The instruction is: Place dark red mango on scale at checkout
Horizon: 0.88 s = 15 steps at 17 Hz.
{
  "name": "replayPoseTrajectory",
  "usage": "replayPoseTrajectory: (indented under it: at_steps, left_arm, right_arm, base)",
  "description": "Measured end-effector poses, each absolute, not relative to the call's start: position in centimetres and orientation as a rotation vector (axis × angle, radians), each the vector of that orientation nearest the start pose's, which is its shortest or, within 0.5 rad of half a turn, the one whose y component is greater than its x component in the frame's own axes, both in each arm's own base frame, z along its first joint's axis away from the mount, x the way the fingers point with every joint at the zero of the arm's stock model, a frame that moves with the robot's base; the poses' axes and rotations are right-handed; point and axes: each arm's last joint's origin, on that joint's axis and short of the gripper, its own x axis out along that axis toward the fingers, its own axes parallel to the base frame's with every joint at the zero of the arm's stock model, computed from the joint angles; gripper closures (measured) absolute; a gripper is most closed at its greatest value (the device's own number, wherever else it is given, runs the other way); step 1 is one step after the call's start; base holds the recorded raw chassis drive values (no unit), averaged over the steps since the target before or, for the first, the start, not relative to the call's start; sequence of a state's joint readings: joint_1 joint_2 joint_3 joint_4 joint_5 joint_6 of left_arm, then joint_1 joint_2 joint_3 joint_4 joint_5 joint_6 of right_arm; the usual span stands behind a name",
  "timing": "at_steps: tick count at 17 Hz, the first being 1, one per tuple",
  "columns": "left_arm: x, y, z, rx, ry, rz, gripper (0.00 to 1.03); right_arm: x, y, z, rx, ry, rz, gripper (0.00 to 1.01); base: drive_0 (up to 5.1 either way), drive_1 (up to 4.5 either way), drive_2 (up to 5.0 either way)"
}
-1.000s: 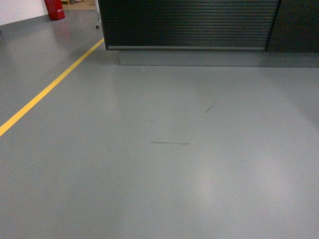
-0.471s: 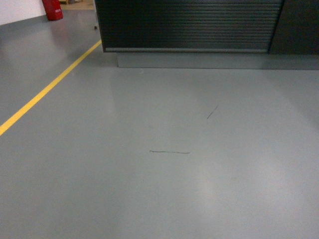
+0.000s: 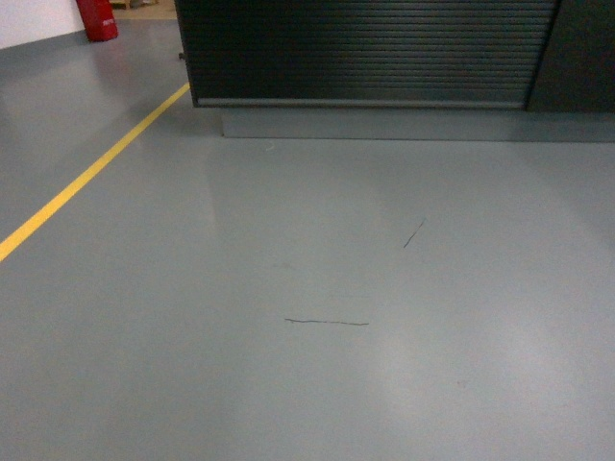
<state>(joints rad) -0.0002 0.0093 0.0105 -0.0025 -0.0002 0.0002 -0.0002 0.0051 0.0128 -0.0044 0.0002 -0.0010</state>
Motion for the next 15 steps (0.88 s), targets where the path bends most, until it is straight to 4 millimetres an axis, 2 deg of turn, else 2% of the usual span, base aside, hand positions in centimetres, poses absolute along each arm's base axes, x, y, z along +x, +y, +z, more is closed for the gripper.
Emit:
replayPoseTrajectory:
  at_steps: [15]
  left_arm:
    - [9.76, 0.00, 16.61, 0.000, 0.001, 0.000, 0.05]
  right_arm:
    - [9.72, 0.00, 16.71, -0.001, -0.004, 0.000, 0.03]
  base:
    - [0.2, 2.43, -2.1]
